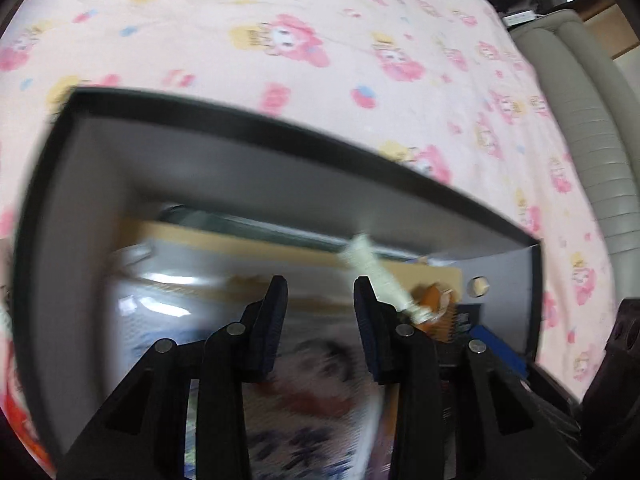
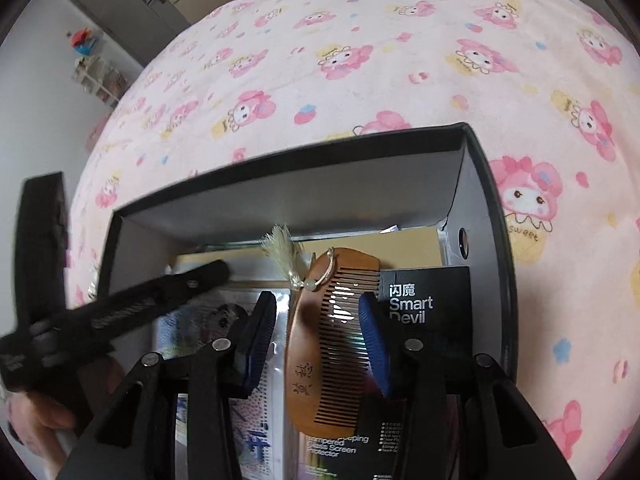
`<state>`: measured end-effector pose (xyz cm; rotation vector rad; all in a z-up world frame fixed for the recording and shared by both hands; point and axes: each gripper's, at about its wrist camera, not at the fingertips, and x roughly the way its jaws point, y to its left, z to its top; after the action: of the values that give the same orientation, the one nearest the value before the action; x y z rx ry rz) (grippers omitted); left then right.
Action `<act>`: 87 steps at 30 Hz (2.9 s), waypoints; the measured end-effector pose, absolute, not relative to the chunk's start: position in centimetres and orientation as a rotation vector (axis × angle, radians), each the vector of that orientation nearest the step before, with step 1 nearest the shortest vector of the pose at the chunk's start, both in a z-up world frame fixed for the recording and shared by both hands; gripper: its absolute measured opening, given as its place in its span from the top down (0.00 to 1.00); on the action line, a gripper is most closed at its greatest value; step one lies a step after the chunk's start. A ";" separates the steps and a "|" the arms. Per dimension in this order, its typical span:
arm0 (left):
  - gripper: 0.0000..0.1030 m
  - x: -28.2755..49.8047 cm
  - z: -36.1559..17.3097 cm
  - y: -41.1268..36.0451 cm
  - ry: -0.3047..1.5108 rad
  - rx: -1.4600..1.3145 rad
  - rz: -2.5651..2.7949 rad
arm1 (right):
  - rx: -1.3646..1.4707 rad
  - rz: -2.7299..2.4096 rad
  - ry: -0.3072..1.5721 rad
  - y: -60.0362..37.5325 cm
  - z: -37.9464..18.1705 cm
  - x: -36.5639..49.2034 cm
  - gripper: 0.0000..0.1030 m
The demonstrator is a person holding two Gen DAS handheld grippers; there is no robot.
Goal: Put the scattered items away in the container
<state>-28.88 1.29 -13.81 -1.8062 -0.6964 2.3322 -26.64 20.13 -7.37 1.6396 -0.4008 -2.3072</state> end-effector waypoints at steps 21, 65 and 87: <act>0.74 -25.0 -12.3 10.6 -0.563 -1.788 2.056 | 1.480 -2.536 -0.375 25.3 -2.4 -21.0 0.62; 0.85 -25.4 -11.6 0.2 -0.791 -1.770 2.292 | 1.601 -2.194 -0.368 20.3 -6.1 -21.7 0.66; 0.74 -25.7 -13.8 2.1 -1.094 -1.812 1.868 | 1.688 -2.099 -0.103 18.7 -8.6 -21.5 0.66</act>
<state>-25.65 2.05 -13.81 -1.8118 -1.0943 1.8676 -21.53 18.72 -8.65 1.6876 -0.1033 -2.0986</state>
